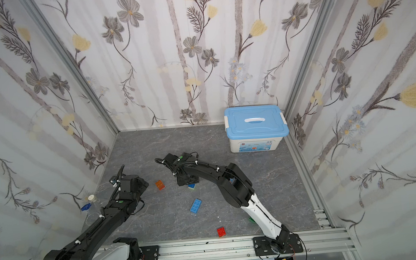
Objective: Assemble the letter h with lego
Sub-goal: Assemble the lego brick with the lego brick, then pick up the lego brick from the center of the board.
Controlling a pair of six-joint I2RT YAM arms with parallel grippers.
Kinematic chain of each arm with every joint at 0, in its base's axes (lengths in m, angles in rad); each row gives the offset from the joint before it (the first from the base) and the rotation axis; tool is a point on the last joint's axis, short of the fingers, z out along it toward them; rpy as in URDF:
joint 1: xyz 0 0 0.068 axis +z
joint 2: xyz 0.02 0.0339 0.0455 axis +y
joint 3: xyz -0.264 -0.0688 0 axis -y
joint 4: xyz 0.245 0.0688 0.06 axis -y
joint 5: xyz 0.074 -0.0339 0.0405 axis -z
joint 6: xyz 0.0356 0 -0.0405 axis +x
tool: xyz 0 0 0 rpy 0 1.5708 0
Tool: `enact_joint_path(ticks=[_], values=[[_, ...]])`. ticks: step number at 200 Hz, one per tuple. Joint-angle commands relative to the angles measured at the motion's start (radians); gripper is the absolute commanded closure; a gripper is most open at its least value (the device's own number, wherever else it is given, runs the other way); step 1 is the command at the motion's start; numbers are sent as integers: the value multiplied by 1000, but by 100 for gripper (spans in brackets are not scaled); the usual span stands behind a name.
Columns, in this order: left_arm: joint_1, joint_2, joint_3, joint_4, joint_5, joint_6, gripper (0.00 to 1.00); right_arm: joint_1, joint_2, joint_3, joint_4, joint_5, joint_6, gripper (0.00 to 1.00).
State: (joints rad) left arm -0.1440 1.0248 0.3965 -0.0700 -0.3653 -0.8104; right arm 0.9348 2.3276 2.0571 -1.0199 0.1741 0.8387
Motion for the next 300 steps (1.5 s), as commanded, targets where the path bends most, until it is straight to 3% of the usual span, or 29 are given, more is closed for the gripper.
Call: enact_joint_path(ticks=[1,11,15,32,53,67,120,151,187,234,254,300], values=[[1,-23,-20,46,-11,38,11,-3,-54,12,-57,-19,-30,40],[1,-29,-19,46,1,62,11,-6,-82,4,-59,-17,-35,39],[1,-31,-19,41,3,67,11,-7,-92,0,-61,-19,-36,33],[1,-31,-25,59,27,86,11,-13,-152,-38,-69,-28,-41,30],[-4,-17,-8,95,106,133,9,-16,-289,-194,-53,6,-18,30],[-21,-12,9,74,97,139,7,-25,-403,-339,-28,34,20,29],[-119,-29,30,96,66,165,5,-171,-900,-1010,42,42,367,17],[-196,-14,54,113,17,207,0,-207,-1108,-1250,-21,84,544,5],[-259,-20,56,148,-21,261,0,-293,-1237,-1423,-29,26,623,4],[-269,-33,64,132,-15,254,0,-294,-1177,-1506,142,-81,642,18],[-270,-46,80,92,-34,222,0,-294,-1101,-1507,206,-109,617,27],[-297,-113,95,70,47,197,0,-293,-1022,-1482,255,-159,581,52]])
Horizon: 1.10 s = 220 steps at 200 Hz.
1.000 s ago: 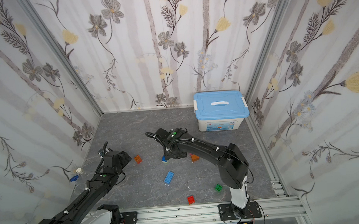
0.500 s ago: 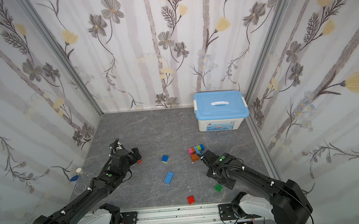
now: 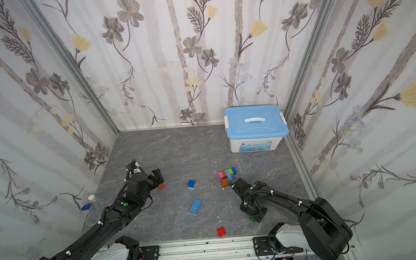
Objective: Assemble the letter h with lego
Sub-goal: Pick up the lego brick from the center of the board.
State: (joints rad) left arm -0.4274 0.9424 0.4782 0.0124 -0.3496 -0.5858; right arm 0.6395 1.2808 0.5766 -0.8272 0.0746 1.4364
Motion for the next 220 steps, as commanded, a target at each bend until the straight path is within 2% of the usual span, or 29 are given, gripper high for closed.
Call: enact_joint_path(ticks=[1,23,35,42,49,77,91,112,128,160,194,205,220], values=[[-15,-32,14,-12,34,-29,0,3,25,-1,61,-59,-18,52],[-29,-67,32,-24,73,-37,0,4,22,23,36,-73,-31,53],[-39,-82,46,-36,89,-35,0,8,17,32,30,-88,-37,49],[-44,-86,48,-33,101,-32,0,14,17,39,24,-90,-44,42],[-46,-88,49,-27,115,-27,0,23,17,46,10,-85,-52,39],[-50,-83,59,-42,117,-39,0,52,26,47,-23,-73,-59,39],[-51,-85,56,-36,124,-42,0,73,38,42,-15,-73,-60,43],[-51,-83,69,-42,142,-34,0,89,64,34,-13,-59,-59,59],[-54,-90,71,-41,166,-32,1,93,74,32,12,-75,-74,62],[-62,-95,58,60,350,-6,2,98,48,79,72,-115,-189,71],[-75,-90,91,138,551,2,0,94,-11,166,135,-176,-387,71],[-75,-95,68,245,657,-10,0,89,-24,197,164,-212,-460,71],[-98,-95,-13,517,784,-23,0,75,-42,229,221,-295,-516,71]])
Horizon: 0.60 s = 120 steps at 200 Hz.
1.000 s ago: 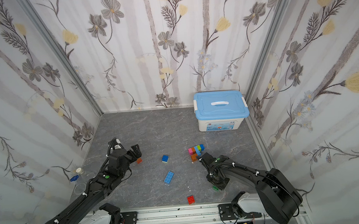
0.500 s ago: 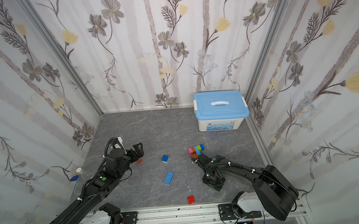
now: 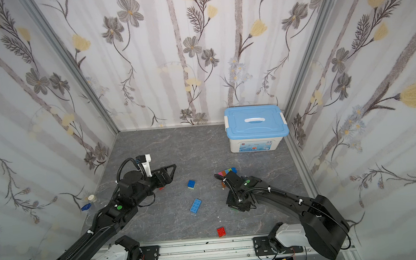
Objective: Assemble the letter h with lego
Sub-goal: Pick up the lego brick from the center of the board, then place the lego brick at the center of the board.
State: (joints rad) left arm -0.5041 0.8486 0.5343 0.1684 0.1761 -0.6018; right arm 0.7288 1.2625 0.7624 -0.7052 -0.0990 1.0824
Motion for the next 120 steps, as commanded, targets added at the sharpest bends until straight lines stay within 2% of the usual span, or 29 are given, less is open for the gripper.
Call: enact_joint_path(ticks=[1,11,28,50,70,90,120], values=[[-24,0,-73,370,263,-5,0,-14,-25,45,105,-131,-165,71],[-60,2,-95,458,267,32,0,-23,-43,62,161,-196,-177,70],[-111,4,-94,490,266,87,0,-36,-76,67,292,-276,-114,69],[-206,-2,-94,471,299,276,0,-59,-81,69,487,-414,-16,69],[-259,35,-89,425,345,386,0,-65,-68,111,514,-471,-2,69],[-307,78,-54,291,310,524,0,-70,-56,125,555,-537,31,68],[-320,172,-48,344,338,585,4,-62,-41,109,649,-575,91,68]])
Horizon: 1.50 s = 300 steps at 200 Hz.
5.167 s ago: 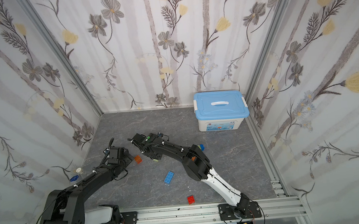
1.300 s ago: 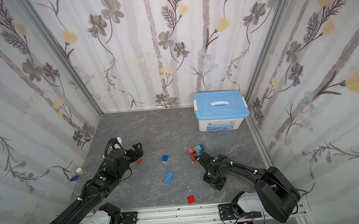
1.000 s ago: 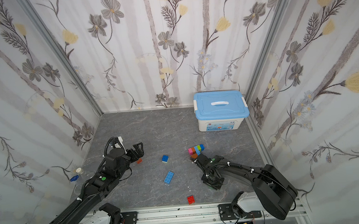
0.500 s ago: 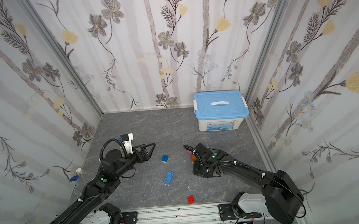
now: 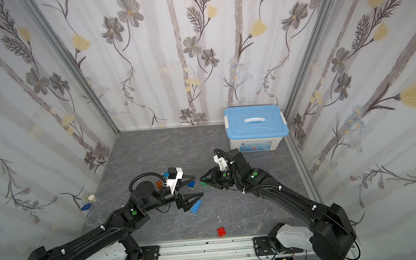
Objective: Assemble the letter h with lego
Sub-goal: Place the lego brick at the center of the board.
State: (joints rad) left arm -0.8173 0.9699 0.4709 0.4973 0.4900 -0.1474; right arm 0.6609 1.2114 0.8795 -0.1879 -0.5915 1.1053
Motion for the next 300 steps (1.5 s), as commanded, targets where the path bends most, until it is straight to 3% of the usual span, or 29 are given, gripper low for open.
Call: enact_joint_path(ticks=[1,74,138,171,195,237,275,300], values=[[-7,54,16,16,25,131,4,6,10,-9,136,-84,70,68],[-9,77,1,54,27,252,15,70,-6,-4,111,-115,18,69],[-6,42,-20,61,-94,306,16,99,-23,13,5,-128,-55,70],[-6,26,-19,35,-33,371,17,107,-24,18,-49,-134,-99,71],[-5,52,7,-63,-27,433,30,108,-35,28,-67,-136,-114,72],[-4,39,16,-75,20,443,57,111,-29,42,-99,-133,-139,72],[-5,0,21,-90,24,427,63,111,-1,45,-92,-136,-141,72],[-6,-43,-5,-51,-10,400,55,113,15,47,-88,-146,-145,72]])
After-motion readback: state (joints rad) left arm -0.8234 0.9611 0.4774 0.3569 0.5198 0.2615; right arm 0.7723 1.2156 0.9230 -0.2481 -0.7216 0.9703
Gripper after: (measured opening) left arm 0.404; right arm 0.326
